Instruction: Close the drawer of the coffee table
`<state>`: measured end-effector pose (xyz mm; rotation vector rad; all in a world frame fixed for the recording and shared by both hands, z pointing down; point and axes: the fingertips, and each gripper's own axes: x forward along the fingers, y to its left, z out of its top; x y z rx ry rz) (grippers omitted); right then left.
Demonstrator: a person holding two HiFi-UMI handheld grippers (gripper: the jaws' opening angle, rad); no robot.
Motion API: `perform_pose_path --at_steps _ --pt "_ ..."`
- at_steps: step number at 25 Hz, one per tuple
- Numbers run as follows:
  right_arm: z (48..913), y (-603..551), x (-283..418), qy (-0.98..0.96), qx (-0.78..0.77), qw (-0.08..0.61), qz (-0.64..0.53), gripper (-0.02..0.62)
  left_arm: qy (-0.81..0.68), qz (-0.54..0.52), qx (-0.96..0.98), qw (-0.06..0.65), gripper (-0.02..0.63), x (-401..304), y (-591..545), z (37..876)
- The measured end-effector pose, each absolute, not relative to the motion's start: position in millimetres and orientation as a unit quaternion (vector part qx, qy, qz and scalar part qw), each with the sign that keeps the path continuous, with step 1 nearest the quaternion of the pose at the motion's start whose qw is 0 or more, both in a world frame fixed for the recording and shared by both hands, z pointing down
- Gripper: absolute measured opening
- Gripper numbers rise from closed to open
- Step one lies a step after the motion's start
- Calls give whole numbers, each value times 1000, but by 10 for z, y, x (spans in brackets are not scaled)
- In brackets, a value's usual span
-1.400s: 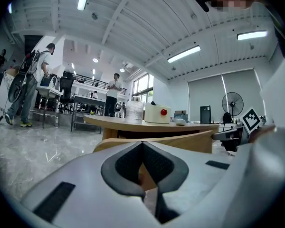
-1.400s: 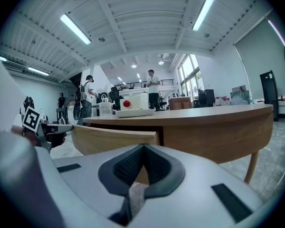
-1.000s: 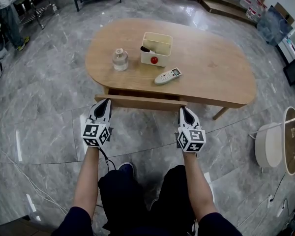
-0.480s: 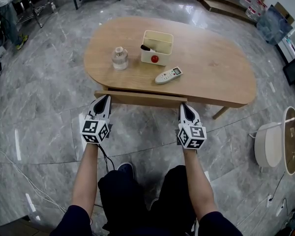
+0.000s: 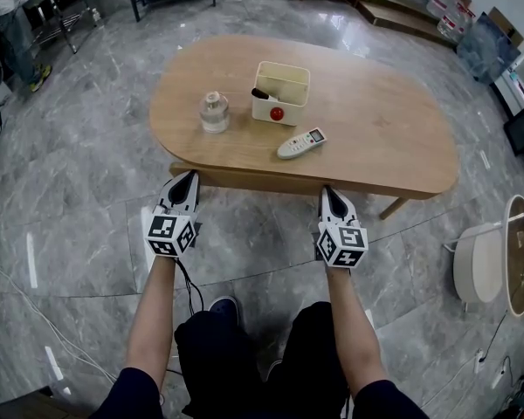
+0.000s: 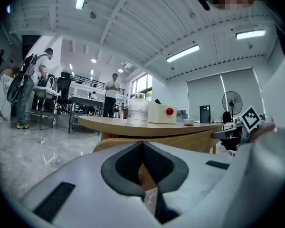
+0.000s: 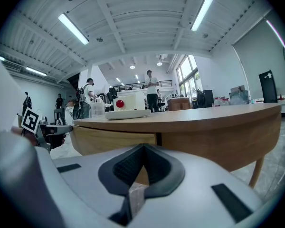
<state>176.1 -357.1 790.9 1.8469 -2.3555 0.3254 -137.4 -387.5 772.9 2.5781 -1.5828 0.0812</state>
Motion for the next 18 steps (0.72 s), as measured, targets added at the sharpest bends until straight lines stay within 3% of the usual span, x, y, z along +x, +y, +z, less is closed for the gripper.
perform_pose_path --at_steps 18 --pt "7901 -3766 1775 -779 616 61 101 26 -521 18 851 62 25 -1358 -4064 7740"
